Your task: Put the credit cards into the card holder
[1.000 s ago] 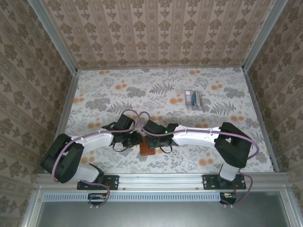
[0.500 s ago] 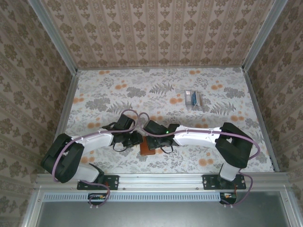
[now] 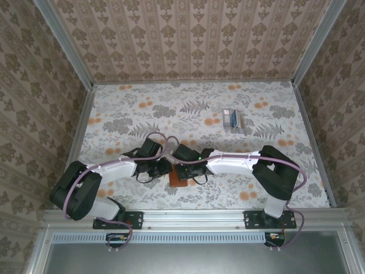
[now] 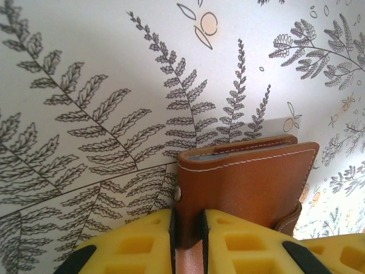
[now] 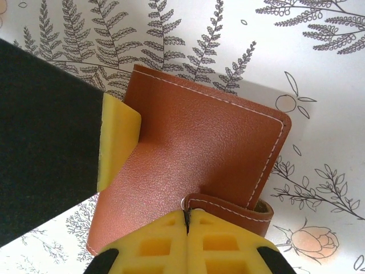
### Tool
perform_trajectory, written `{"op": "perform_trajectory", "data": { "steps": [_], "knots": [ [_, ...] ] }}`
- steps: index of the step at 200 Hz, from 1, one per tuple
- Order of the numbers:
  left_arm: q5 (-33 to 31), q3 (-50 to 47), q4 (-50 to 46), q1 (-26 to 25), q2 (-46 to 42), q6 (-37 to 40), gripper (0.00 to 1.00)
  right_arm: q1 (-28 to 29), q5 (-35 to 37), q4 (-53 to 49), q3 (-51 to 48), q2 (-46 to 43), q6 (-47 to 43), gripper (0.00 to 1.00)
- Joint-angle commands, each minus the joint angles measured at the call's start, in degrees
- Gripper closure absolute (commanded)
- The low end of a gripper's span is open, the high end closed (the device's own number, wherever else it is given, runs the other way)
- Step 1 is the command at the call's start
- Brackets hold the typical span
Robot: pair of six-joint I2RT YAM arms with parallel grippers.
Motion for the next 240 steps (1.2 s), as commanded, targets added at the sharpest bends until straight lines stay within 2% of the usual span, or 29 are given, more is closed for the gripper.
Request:
{"op": "perform_trajectory", "data": {
  "steps": [1,83,172,201,221,240],
  "knots": [
    [-1.77,-2.51,-1.94,-0.38,2.23,-1.27,0.83,-0.56,-2.37,0.80,0.03,1.56,-0.25,0.99],
    [-1.42,-3.06,-1.24,-0.21,2.17,-1.60,0.86,-1.43,-4.83,1.11,-0.12,3.12,-0.34,1.00],
    [-0.81,-3.71,0.18,0.31,2.00,-2.17,0.86,-2.45,-3.89,-9.28,3.55,9.60,-2.55,1.00],
    [-0.28,-4.03,0.96,0.76,1.78,-2.42,0.87,-2.94,-5.03,-7.21,1.76,8.87,-2.24,1.00],
    [-0.36,-4.03,0.27,1.86,0.12,-2.03,0.87,-3.18,-4.30,-2.10,-0.59,3.12,-2.51,0.87],
    [-0.79,-2.82,-3.05,3.95,-2.92,-0.89,0.87,-4.40,-2.69,2.98,-2.90,-3.09,-2.36,0.69]
  ]
}}
